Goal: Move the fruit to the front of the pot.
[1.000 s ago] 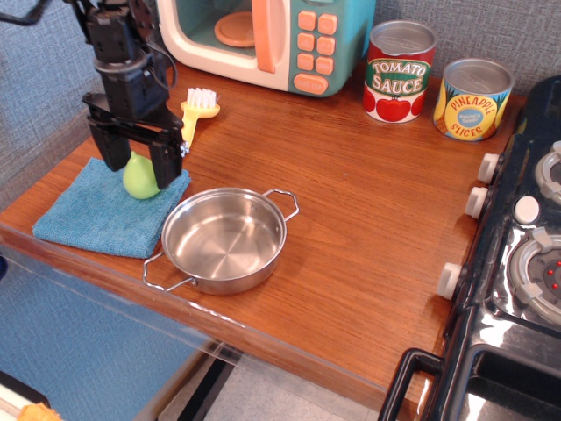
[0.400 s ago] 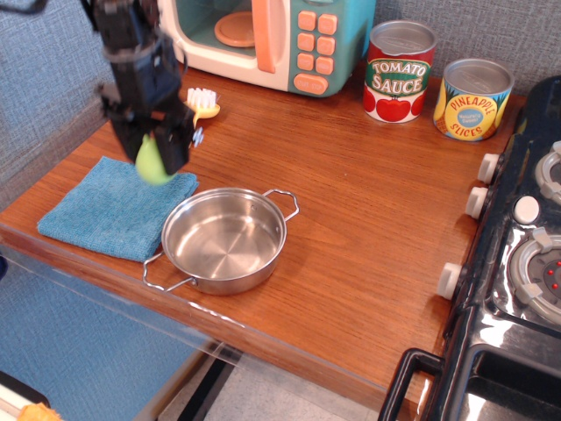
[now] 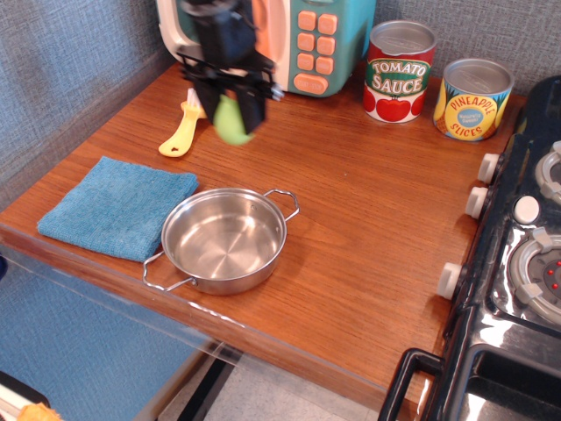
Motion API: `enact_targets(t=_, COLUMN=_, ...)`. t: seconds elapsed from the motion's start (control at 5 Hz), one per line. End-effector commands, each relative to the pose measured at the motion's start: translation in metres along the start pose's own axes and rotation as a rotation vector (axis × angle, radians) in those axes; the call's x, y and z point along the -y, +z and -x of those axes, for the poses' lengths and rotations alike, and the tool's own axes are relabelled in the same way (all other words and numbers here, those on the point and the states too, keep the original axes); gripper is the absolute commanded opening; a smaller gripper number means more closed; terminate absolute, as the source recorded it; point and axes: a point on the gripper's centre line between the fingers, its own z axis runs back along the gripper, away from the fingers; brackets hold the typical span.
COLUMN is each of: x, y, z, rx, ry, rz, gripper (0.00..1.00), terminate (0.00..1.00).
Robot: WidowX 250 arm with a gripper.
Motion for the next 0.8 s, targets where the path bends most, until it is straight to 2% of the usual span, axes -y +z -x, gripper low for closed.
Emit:
enact_targets(t=0.0, x=0.001, y=-0.037, z=-0.023, rx=-0.040, ry=0.002, rz=-0.065, gripper=0.00, terminate=0.00)
enact_targets(t=0.2, x=0.004, y=-0.027, z=-0.022, rx=-0.017, ry=-0.018, rz=-0.066, gripper=1.00, terminate=0.00)
enact_targets(t=0.6, x=0.000, y=0.043, z=-0.015, rx=0.137, ry=-0.013, rz=-0.029, gripper=1.00, terminate=0.00)
